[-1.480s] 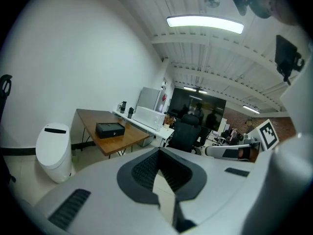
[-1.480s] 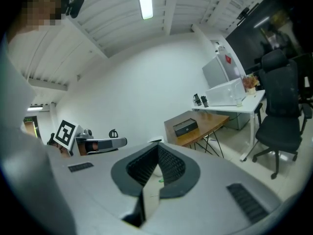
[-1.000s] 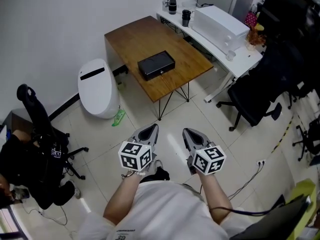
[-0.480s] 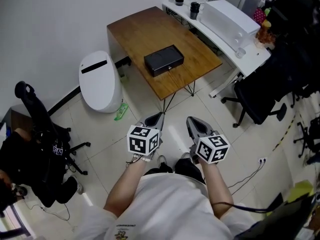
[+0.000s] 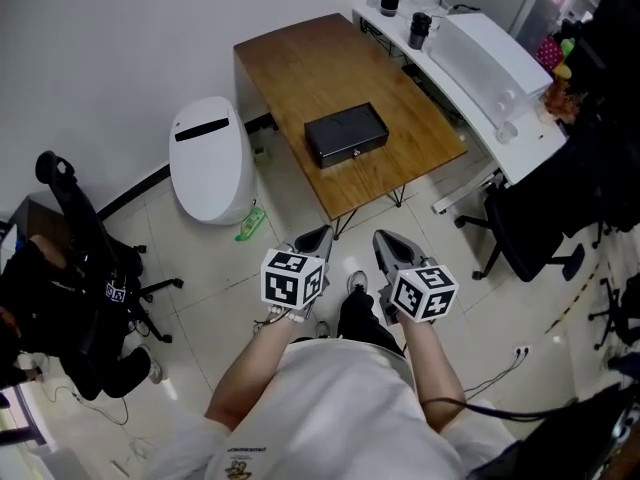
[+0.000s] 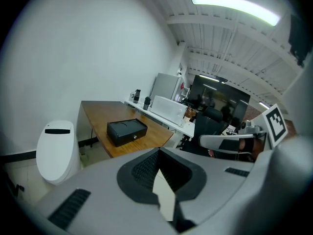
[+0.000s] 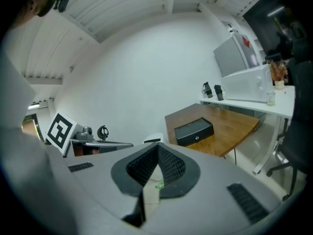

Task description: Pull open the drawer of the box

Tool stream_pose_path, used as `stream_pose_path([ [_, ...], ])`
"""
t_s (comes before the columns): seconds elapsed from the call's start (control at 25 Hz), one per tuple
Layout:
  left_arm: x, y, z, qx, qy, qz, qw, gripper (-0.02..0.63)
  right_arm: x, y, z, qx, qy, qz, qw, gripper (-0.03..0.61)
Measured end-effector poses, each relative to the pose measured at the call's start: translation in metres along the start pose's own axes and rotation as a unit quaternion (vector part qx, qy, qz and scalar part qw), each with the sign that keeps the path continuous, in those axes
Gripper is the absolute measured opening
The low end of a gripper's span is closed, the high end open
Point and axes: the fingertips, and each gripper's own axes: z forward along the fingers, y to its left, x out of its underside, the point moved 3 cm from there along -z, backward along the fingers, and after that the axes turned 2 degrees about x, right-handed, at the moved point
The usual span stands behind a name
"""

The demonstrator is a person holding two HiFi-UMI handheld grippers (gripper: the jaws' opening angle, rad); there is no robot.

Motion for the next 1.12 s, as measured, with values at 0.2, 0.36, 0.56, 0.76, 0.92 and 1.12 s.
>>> stream_pose_path([
  [0.2,-0.021,0.018,0.033,-0.022,0.002,-0.009,0.9997,-0.002,-0.023,-0.027,0.042,-0.021,0.015,-0.01,1.0,-0.014],
  [0.36,-0.035,0.032,0.058,-0.039,0.006,-0.02,0.999,-0.002,-0.035,-0.05,0.072,-0.029,0.03,-0.018,0.999,-0.014],
  [0.56,-0.043,0.05,0.09,-0.061,0.012,-0.042,0.9972,-0.002,-0.033,-0.09,0.11,-0.025,0.067,-0.025,0.997,-0.014],
  [0.76,-0.049,0.061,0.122,-0.078,0.018,-0.059,0.9951,-0.002,-0.026,-0.131,0.14,-0.024,0.098,-0.026,0.995,-0.014],
  [0.92,-0.048,0.062,0.143,-0.09,0.02,-0.072,0.9931,-0.002,-0.017,-0.155,0.159,-0.025,0.122,-0.035,0.992,-0.014],
  [1.12,-0.046,0.063,0.161,-0.096,0.029,-0.083,0.9915,-0.002,-0.011,-0.174,0.181,-0.026,0.138,-0.046,0.989,-0.014],
])
